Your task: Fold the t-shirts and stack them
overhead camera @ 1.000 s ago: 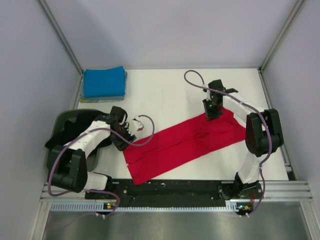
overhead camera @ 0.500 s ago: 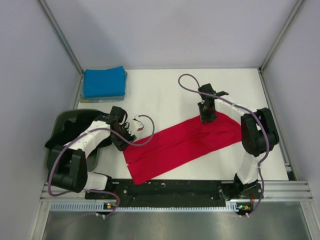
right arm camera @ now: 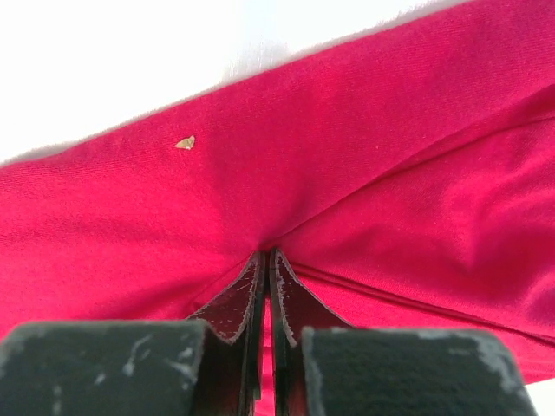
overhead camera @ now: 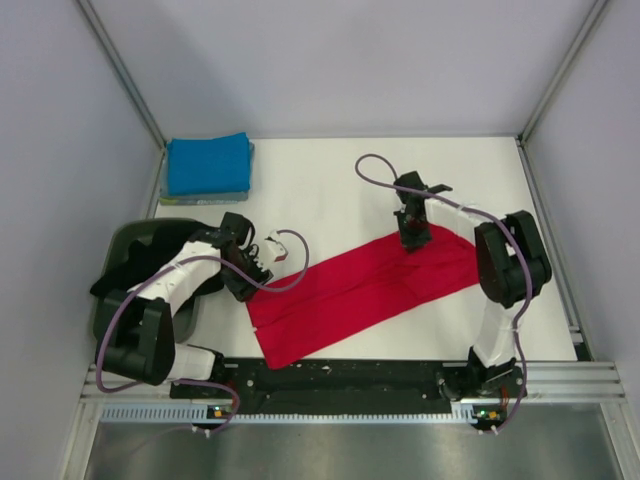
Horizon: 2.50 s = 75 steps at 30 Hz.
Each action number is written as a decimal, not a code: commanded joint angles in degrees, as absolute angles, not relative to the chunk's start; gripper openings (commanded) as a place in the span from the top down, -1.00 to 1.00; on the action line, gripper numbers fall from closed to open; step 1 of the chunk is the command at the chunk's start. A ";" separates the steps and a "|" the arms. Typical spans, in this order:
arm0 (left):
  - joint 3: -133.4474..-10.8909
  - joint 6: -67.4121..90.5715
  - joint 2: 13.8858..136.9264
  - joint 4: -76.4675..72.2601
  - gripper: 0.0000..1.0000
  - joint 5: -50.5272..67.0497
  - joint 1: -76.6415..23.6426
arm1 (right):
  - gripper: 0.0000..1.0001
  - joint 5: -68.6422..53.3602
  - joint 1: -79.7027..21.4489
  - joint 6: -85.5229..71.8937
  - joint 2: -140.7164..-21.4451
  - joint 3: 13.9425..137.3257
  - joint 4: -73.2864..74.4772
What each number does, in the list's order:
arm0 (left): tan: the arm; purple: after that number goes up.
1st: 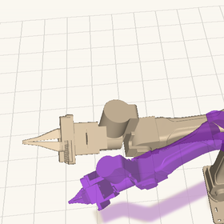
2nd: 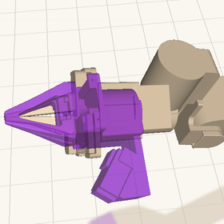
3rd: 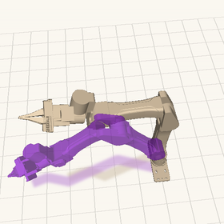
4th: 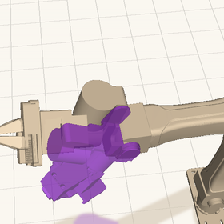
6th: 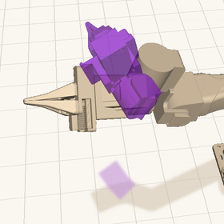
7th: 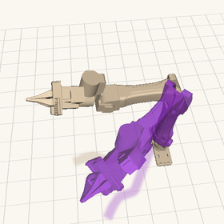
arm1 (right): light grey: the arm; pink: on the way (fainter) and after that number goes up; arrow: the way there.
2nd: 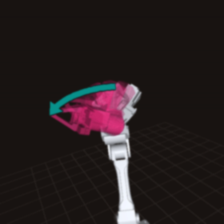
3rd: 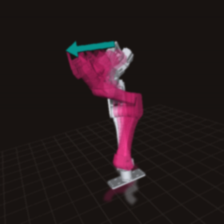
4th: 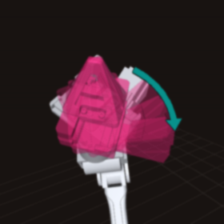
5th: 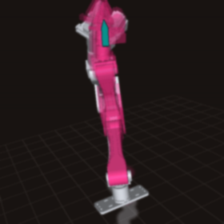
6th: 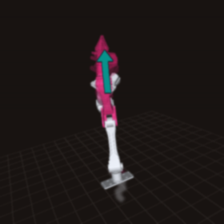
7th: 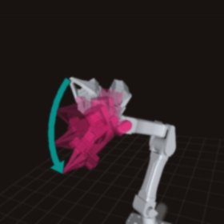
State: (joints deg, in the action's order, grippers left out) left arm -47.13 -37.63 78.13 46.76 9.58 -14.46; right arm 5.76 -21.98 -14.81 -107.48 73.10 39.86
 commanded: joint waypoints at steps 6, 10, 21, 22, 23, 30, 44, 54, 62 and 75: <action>-47.20 -38.76 76.82 45.88 -0.09 10.28 -14.41 | 1.00 5.72 -22.15 -18.10 -98.63 67.25 40.26; -47.46 -38.85 77.17 45.62 -0.08 10.46 -14.41 | 1.00 5.63 -23.20 -19.95 -94.84 63.90 40.43; -47.20 -39.46 77.08 45.27 -0.08 10.11 -14.50 | 0.93 2.82 -24.87 -25.48 -87.28 56.70 39.46; -47.28 -39.46 77.17 45.26 -0.08 10.19 -14.50 | 0.92 2.38 -25.05 -25.84 -86.93 55.99 39.46; -47.11 -39.46 77.17 45.18 -0.09 10.20 -14.50 | 0.91 2.11 -25.14 -26.19 -86.58 55.38 39.46; -47.02 -39.46 77.08 45.18 -0.09 10.20 -14.50 | 0.42 1.50 -25.05 -27.51 -82.80 51.42 39.55; -51.59 -36.65 76.72 44.57 -0.08 13.36 -14.50 | 0.31 1.41 -1.53 -23.20 -72.87 51.78 38.16; -47.91 -36.56 83.58 36.75 0.03 10.29 -16.43 | 0.28 -7.91 16.79 -26.10 -78.12 42.45 23.66; -40.97 -40.16 81.04 38.05 0.13 11.77 -22.23 | 1.00 -13.35 16.44 -25.92 -95.69 52.97 19.60; -40.43 -42.18 74.53 47.54 0.03 25.93 -38.40 | 0.65 -21.53 0.80 -25.93 -137.87 115.52 31.19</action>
State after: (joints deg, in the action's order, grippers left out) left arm -38.63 -41.30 76.16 43.18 20.05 -34.57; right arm -18.72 4.21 -26.20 -128.81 98.91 27.11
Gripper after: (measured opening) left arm 0.481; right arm 0.114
